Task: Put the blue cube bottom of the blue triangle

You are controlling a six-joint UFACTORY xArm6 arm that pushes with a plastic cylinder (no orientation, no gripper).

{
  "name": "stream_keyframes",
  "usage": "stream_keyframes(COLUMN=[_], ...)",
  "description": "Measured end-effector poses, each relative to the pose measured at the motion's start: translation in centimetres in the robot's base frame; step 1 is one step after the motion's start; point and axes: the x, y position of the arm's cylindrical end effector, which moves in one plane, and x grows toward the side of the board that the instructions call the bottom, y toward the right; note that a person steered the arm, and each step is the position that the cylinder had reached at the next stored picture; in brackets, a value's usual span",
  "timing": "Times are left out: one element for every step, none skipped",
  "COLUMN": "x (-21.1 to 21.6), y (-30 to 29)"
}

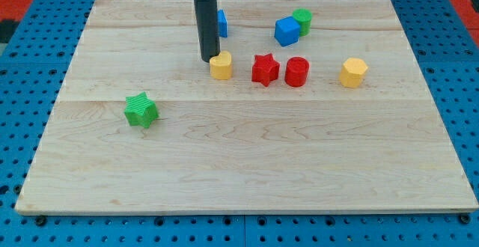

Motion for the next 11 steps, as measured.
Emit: stream_keyframes(x=[0.1,0.7,-0.5,-2.6,-2.6,-2.6,-2.6,-2.6,-2.4,-2.0,-2.1], y=[-0.2,0.0,-0.1,0.5,3.6,5.7,5.9,5.9,7.1,8.3,16.0])
